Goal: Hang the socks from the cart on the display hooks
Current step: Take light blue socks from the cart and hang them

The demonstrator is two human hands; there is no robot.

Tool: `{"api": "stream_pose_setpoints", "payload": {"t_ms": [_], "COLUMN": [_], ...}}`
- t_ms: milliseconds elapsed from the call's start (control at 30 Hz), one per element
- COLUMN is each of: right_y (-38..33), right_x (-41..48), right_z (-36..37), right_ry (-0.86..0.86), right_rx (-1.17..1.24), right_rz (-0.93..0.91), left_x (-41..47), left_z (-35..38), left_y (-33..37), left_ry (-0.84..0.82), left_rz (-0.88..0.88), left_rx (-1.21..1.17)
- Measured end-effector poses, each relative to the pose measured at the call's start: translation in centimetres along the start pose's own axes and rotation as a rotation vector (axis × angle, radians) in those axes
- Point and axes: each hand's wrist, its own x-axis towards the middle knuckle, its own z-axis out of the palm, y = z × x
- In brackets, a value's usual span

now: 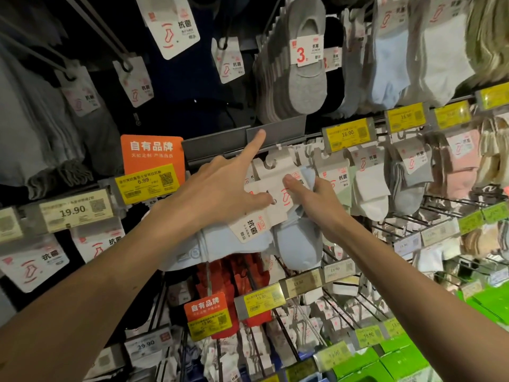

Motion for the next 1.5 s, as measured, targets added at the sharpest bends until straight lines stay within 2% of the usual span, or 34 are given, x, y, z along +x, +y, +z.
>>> {"api": "stream_pose_setpoints", "payload": {"t_ms": [300, 433, 467, 533, 633, 800, 967, 1200, 1367, 1500], "right_y": [2.6, 3.7, 3.4, 2.2, 1.1, 0.5, 0.0, -2.1, -1.8, -1.6], "right_x": [-0.4, -2.4, -3.3, -4.9, -6.9, -6.9, -5.1, -1.4, 0.4, 1.3], "right_z": [-0.3, -0.1, 0.2, 0.9, 1.8, 2.4, 1.1, 0.7, 0.5, 0.3], "right_ry": [0.029, 0.248, 0.264, 0.151, -0.056, 0.031, 0.108, 0.16, 0.157, 0.181], "right_rx": [-0.239, -0.367, -0.267, 0.019, 0.172, 0.328, 0.143, -0.084, -0.11, -0.15], "right_rz": [-0.003, -0.124, -0.129, -0.043, 0.048, 0.009, -0.091, -0.232, -0.217, -0.306], "left_x": [0.5, 0.8, 0.7, 0.8, 0.9, 1.3, 1.8, 3.8, 4.7, 5.0], "left_z": [1.0, 2.4, 2.8, 3.8, 5.2, 6.5, 6.7, 9.0, 10.1, 10.1], "left_y": [-0.5, -0.8, -0.8, -0.9, -0.5, 0.3, 0.8, 2.3, 2.8, 2.9], "left_ry": [0.045, 0.093, 0.109, 0.148, 0.187, 0.222, 0.279, 0.68, 0.755, 0.804], "left_rz": [0.03, 0.063, 0.069, 0.088, 0.116, 0.108, 0.114, 0.084, 0.059, 0.051], "left_rx": [-0.038, -0.077, -0.106, -0.187, -0.346, -0.516, -0.57, -0.654, -0.708, -0.755]}}
